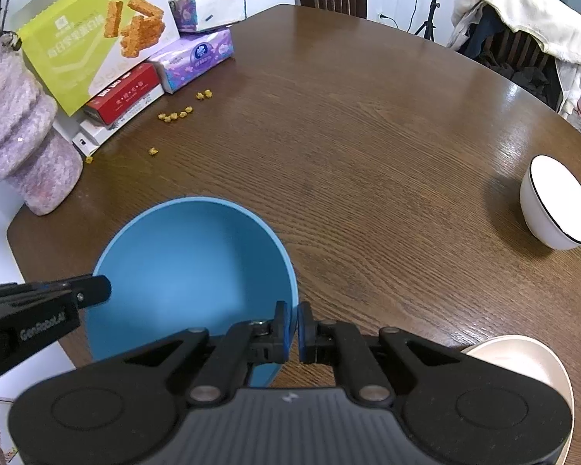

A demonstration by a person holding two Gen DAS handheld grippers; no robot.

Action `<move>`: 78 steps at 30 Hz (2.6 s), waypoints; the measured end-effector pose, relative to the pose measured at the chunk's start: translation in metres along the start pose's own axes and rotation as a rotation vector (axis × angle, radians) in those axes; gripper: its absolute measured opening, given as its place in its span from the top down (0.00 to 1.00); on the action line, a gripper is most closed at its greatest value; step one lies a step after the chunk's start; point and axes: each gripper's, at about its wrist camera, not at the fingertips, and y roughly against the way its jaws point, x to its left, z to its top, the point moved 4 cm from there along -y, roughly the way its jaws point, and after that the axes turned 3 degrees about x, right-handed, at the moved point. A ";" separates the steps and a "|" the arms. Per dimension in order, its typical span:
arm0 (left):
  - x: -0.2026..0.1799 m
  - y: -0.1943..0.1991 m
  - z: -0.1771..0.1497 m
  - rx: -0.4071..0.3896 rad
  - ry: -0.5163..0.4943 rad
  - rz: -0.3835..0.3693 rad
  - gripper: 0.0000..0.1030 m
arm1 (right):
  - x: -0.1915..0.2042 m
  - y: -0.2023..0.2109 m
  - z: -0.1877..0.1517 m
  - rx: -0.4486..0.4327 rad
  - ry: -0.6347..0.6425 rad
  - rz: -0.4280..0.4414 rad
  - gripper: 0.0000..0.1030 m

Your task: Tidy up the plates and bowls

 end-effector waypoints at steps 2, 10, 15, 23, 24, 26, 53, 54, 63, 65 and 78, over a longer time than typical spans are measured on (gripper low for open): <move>0.001 0.000 0.000 0.002 0.008 0.001 0.91 | -0.001 0.001 0.000 0.000 -0.010 0.012 0.92; 0.006 0.025 0.004 -0.109 -0.001 0.001 0.24 | -0.013 0.020 0.000 -0.085 -0.056 0.046 0.54; 0.002 0.054 0.006 -0.230 -0.043 -0.009 0.03 | -0.028 0.050 -0.010 -0.168 -0.099 0.124 0.36; -0.031 0.085 -0.005 -0.322 -0.186 -0.106 0.00 | -0.070 0.089 -0.049 -0.224 -0.166 0.099 0.09; -0.035 0.087 -0.008 -0.321 -0.197 -0.116 0.00 | -0.076 0.094 -0.056 -0.232 -0.175 0.083 0.06; -0.044 0.089 -0.012 -0.318 -0.217 -0.140 0.00 | -0.086 0.102 -0.068 -0.233 -0.191 0.053 0.03; -0.172 0.108 -0.033 -0.292 -0.443 -0.389 0.00 | -0.191 0.167 -0.169 -0.277 -0.504 -0.154 0.00; -0.175 0.109 -0.033 -0.292 -0.444 -0.393 0.00 | -0.194 0.168 -0.171 -0.282 -0.515 -0.152 0.00; -0.192 0.117 -0.039 -0.303 -0.467 -0.409 0.00 | -0.206 0.178 -0.186 -0.300 -0.558 -0.155 0.00; -0.194 0.118 -0.043 -0.302 -0.472 -0.407 0.00 | -0.206 0.180 -0.190 -0.297 -0.557 -0.166 0.00; -0.185 0.139 -0.069 -0.318 -0.441 -0.380 0.00 | -0.204 0.199 -0.212 -0.309 -0.509 -0.182 0.00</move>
